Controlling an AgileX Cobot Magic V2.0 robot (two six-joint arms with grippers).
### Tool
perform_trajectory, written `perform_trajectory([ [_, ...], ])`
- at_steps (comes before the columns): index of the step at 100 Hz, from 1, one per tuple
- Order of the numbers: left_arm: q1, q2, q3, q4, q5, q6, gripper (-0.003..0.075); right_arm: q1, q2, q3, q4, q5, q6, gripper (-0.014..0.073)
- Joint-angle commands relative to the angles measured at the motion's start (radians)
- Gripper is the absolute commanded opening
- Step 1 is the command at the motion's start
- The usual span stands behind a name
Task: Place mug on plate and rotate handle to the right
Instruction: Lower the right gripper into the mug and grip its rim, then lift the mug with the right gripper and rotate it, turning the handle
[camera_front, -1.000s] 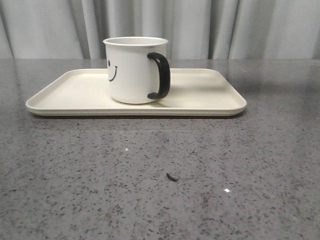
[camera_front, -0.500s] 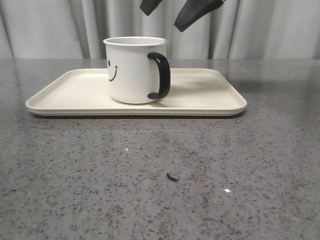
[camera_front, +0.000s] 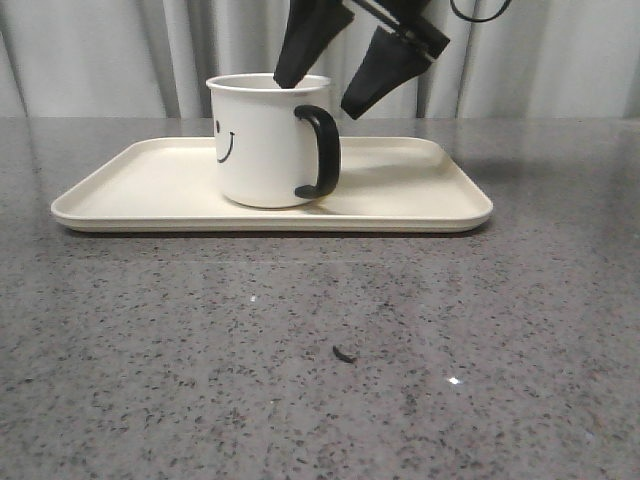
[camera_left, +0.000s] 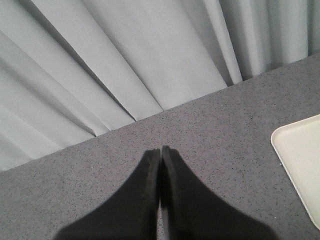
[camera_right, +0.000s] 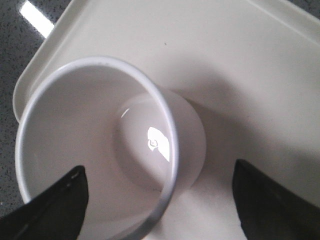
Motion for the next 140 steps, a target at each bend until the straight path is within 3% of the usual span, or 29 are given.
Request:
perform_trajectory([
  [1, -0.005, -0.011, -0.016, 0.020, -0.031, -0.005, -0.0019, 0.000, -0.041, -0.032, 0.031, -0.004, -0.003, 0.0546],
  [28, -0.005, -0.011, -0.016, 0.020, -0.031, -0.005, -0.0019, 0.000, -0.025, -0.032, 0.034, -0.002, -0.001, 0.0334],
  [60, -0.005, -0.011, -0.016, 0.022, -0.031, -0.005, -0.0019, 0.000, -0.025, -0.033, 0.053, -0.024, -0.001, -0.0106],
  [82, -0.005, -0.011, -0.016, 0.024, -0.031, -0.005, -0.0019, 0.000, -0.025, -0.068, 0.109, -0.011, -0.014, -0.0097],
  [106, -0.005, -0.011, -0.016, 0.024, -0.031, -0.005, -0.0019, -0.001, -0.025, -0.334, 0.109, 0.135, -0.096, -0.0097],
  [118, -0.005, -0.011, -0.016, 0.024, -0.031, -0.005, -0.0019, -0.001, -0.025, -0.463, 0.093, 0.138, -0.115, -0.0097],
  [140, -0.005, -0.011, -0.016, 0.024, -0.031, -0.005, -0.0019, -0.001, -0.025, -0.529, 0.057, 0.139, -0.199, -0.0097],
])
